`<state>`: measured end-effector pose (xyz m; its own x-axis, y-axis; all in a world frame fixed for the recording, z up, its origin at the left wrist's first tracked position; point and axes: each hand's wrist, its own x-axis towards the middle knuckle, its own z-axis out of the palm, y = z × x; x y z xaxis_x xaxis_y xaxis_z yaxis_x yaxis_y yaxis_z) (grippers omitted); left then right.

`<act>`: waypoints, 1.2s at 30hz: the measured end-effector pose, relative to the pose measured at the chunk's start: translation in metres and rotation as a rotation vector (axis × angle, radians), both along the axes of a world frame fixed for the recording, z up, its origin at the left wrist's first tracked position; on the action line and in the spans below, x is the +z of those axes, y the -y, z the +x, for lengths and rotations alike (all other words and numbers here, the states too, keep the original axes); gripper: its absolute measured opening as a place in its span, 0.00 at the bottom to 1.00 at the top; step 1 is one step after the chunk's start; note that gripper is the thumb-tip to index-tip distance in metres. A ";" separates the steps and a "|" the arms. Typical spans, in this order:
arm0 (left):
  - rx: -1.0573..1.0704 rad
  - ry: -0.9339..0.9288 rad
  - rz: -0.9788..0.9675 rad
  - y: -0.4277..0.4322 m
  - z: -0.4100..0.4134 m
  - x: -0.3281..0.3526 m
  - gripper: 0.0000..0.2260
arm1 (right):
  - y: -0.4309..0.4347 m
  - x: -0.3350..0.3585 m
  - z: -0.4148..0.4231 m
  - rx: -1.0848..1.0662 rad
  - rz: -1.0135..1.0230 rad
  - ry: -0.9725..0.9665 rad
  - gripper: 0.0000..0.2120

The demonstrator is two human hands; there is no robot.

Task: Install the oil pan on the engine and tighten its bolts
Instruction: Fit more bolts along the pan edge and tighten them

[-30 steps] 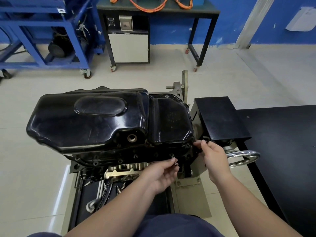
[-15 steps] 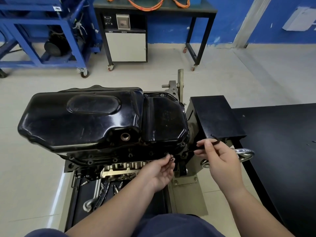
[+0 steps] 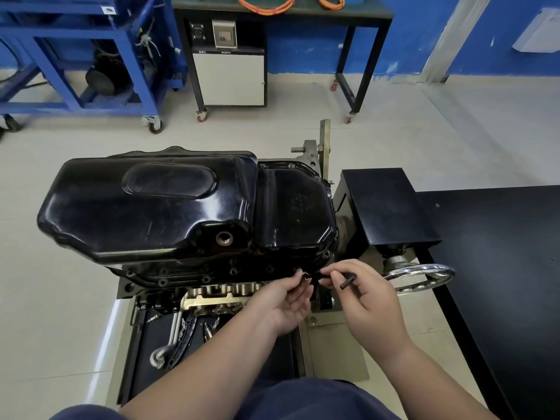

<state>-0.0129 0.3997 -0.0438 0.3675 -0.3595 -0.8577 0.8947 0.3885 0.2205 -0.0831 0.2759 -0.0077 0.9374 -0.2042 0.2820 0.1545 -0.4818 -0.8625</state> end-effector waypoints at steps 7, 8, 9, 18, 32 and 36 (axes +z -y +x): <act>0.029 -0.020 -0.028 0.000 0.001 0.000 0.04 | -0.001 0.000 0.000 0.046 -0.097 0.050 0.10; 0.034 -0.024 -0.031 0.000 0.001 0.000 0.03 | -0.002 0.000 -0.001 0.042 -0.093 0.063 0.11; 0.038 -0.029 -0.034 0.000 0.002 0.000 0.03 | -0.002 0.000 -0.001 0.038 -0.093 0.072 0.11; 0.050 -0.065 -0.055 -0.001 0.003 0.002 0.03 | -0.003 0.003 -0.002 0.068 -0.181 0.098 0.10; 0.050 -0.093 -0.104 -0.003 0.003 0.000 0.04 | -0.005 -0.001 -0.001 0.091 -0.369 0.091 0.13; 0.029 -0.052 -0.137 -0.005 0.002 0.001 0.10 | -0.006 -0.003 0.001 0.069 -0.365 0.105 0.15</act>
<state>-0.0113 0.4044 -0.0427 0.3355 -0.4642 -0.8198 0.8916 0.4374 0.1172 -0.0817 0.2816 -0.0103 0.9075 -0.0105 0.4200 0.2756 -0.7396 -0.6140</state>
